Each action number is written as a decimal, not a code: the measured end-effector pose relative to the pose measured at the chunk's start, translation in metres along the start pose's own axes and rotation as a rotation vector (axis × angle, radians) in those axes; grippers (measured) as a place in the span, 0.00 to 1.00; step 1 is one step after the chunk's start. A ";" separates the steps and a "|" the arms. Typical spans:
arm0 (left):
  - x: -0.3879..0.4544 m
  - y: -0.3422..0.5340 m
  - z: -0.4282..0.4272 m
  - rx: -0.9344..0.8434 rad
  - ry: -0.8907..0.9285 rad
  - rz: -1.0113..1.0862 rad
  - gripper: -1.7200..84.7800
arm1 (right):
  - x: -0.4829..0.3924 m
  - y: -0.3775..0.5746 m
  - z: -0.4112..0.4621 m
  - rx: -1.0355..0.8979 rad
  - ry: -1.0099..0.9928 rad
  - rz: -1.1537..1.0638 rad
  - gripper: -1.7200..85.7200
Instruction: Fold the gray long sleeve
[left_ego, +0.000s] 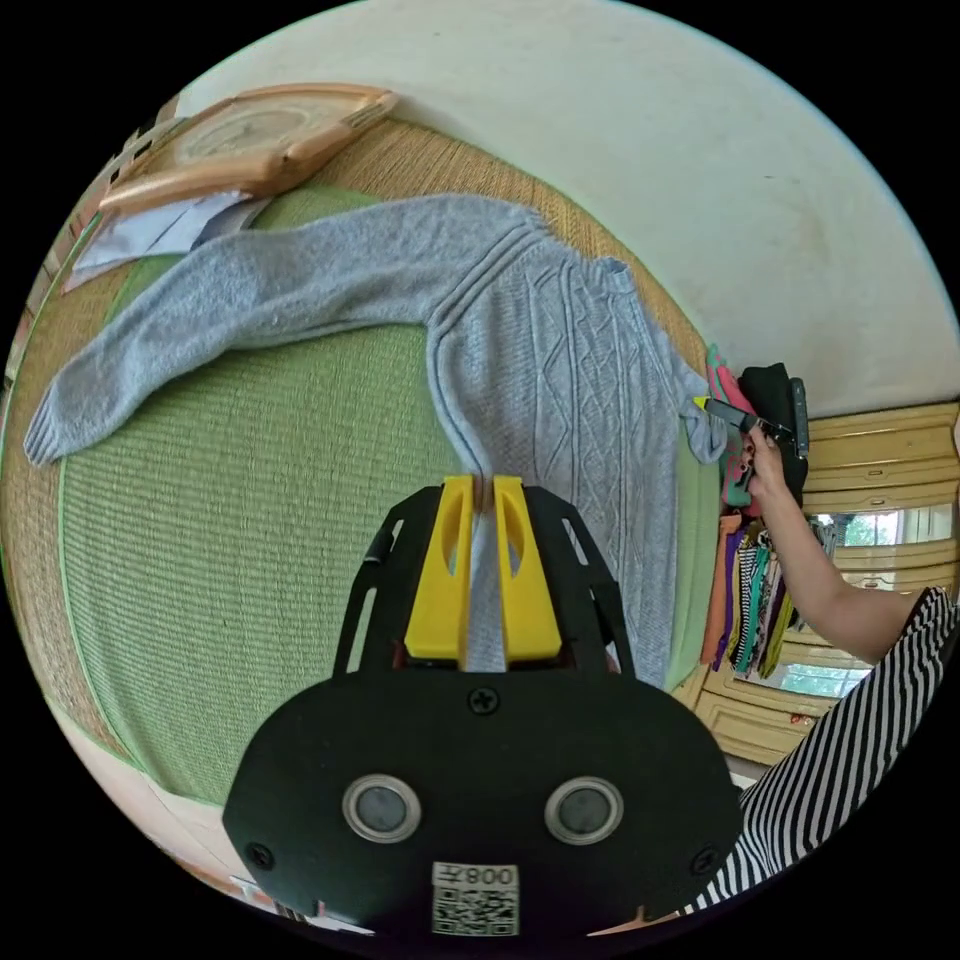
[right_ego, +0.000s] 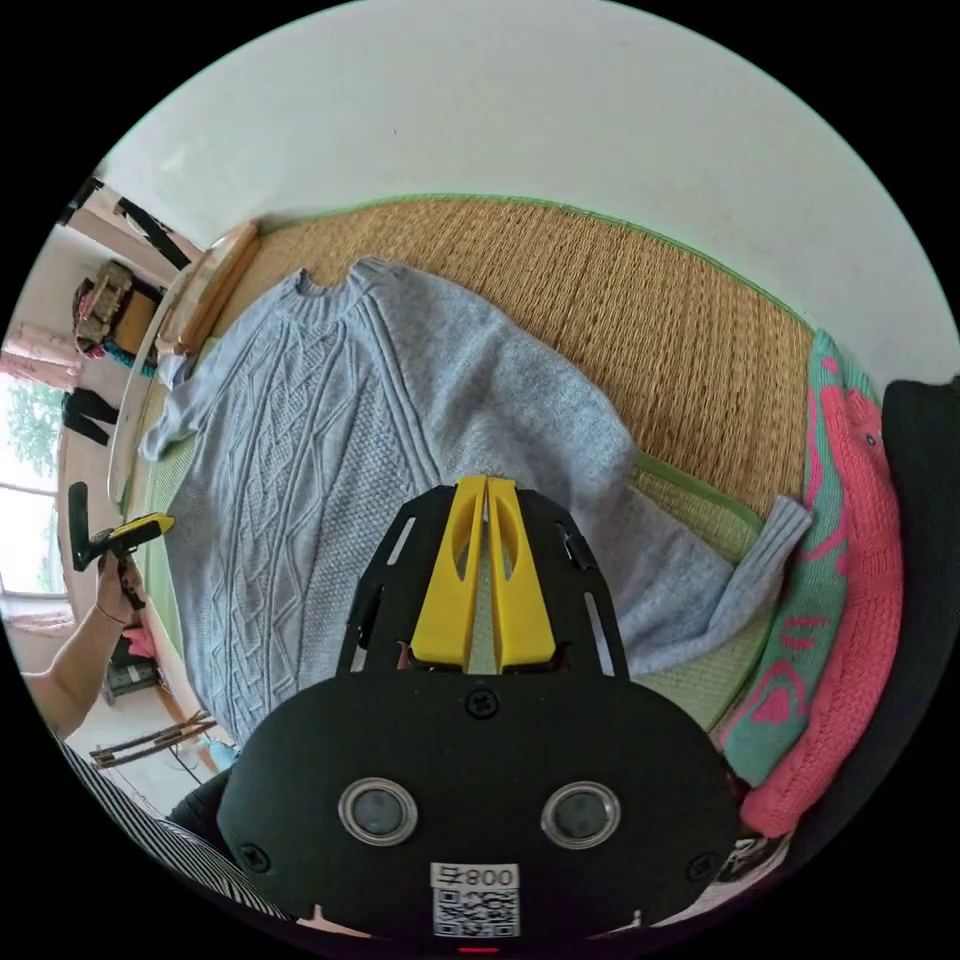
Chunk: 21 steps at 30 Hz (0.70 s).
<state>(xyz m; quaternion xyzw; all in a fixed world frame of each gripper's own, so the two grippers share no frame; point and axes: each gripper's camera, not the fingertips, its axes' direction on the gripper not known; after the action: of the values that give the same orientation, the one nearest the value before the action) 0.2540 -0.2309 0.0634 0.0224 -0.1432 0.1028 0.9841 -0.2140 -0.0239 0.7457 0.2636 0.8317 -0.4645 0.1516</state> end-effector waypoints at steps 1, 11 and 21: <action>0.003 -0.010 -0.002 0.026 -0.007 0.012 0.06 | 0.002 0.004 -0.005 0.022 -0.015 0.038 0.02; 0.015 -0.134 0.021 0.127 0.041 0.078 0.04 | -0.032 -0.066 -0.012 0.122 -0.041 -0.084 0.02; 0.016 -0.228 0.072 0.080 -0.042 0.077 0.02 | -0.062 -0.151 0.043 0.054 0.040 -0.223 0.02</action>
<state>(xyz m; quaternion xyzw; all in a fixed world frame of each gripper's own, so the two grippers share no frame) 0.2965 -0.4556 0.1336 0.0584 -0.1605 0.1460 0.9744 -0.2501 -0.1436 0.8585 0.1827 0.8458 -0.4955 0.0754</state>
